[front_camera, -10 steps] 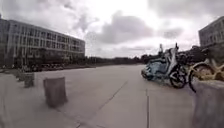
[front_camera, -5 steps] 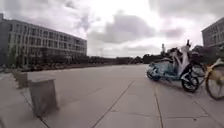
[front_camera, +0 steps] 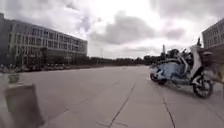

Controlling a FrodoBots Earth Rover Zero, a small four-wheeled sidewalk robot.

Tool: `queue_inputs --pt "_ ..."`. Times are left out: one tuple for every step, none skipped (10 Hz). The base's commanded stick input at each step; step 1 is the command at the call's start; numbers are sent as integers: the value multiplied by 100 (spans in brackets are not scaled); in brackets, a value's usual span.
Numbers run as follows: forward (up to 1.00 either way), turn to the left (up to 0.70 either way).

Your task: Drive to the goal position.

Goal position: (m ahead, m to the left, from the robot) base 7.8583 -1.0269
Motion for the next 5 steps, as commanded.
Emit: queue_inputs --pt "70 0" --pt "70 0" --pt "70 0" --pt "70 0" --pt "70 0"
